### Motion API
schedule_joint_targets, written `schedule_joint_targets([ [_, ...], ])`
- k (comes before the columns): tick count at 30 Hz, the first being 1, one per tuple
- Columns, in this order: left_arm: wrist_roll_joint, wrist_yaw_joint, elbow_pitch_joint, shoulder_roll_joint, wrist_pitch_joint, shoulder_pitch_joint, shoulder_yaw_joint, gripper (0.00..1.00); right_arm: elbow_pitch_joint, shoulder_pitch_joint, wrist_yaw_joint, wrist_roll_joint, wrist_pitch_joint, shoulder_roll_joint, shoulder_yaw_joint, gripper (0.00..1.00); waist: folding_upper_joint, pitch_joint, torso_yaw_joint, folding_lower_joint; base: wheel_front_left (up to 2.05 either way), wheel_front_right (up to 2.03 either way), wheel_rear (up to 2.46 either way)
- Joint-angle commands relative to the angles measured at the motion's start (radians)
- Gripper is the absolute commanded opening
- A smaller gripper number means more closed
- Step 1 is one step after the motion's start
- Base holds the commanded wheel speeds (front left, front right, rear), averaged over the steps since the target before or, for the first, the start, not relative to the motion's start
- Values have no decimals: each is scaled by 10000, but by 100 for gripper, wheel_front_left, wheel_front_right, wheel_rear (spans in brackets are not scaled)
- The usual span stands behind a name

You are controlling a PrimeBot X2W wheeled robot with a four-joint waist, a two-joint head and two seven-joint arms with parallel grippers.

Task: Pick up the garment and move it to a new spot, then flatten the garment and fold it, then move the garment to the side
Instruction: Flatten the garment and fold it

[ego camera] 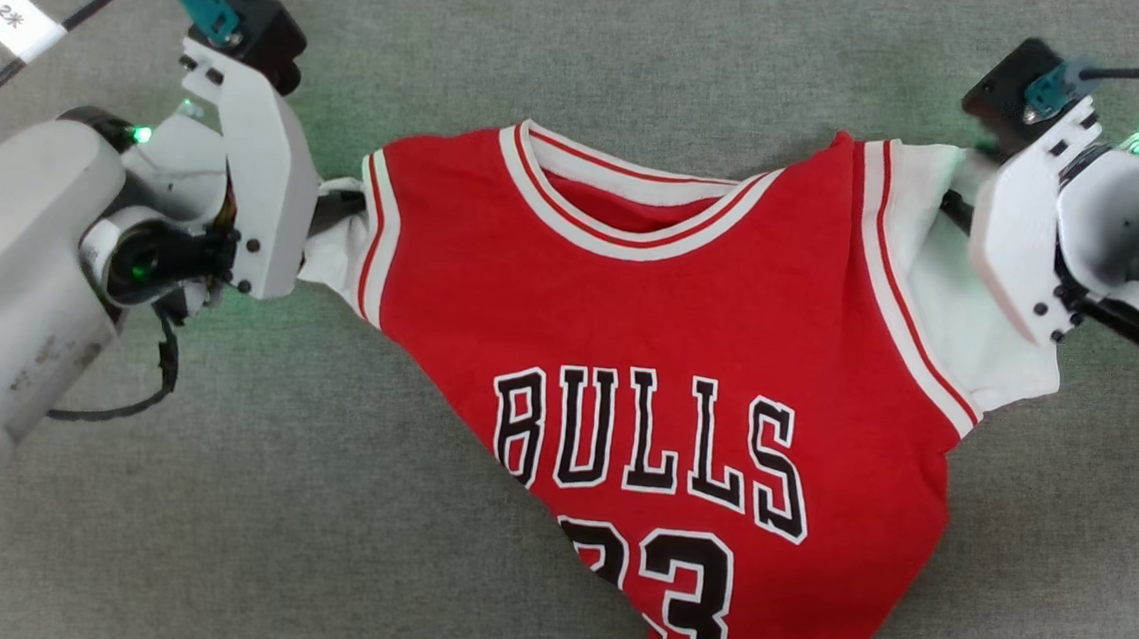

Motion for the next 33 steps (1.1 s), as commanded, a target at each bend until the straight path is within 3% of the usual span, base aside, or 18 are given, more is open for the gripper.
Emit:
schedule_joint_targets([
  [1,-116,27,149,-236,96,684,-561,0,86,283,1,175,-57,114,201,0,-1,-18,-7,0,0,0,0],
  [5,-434,26,180,-170,-561,522,-419,0,295,75,-2,739,-842,231,152,0,-1,-139,-48,0,0,0,0],
  [12,-1079,26,454,-161,-2444,-105,512,0,1352,-707,-2,1986,-2649,711,-867,0,-1,-347,-37,0,0,0,0],
  [18,-883,23,1271,-708,-4531,-1226,1323,0,3057,-1894,-2,2076,-4122,1218,-2005,0,-1,-358,55,0,0,0,0],
  [26,-605,19,3132,-1590,-7211,-4299,2713,0,5958,-4698,-2,2217,-6147,2103,-4021,0,-1,-335,15,0,0,0,0],
  [33,-527,19,3925,-2032,-7902,-5360,2955,0,7089,-5686,-1,1924,-6717,2642,-4452,0,-1,-619,-24,0,0,0,0],
])
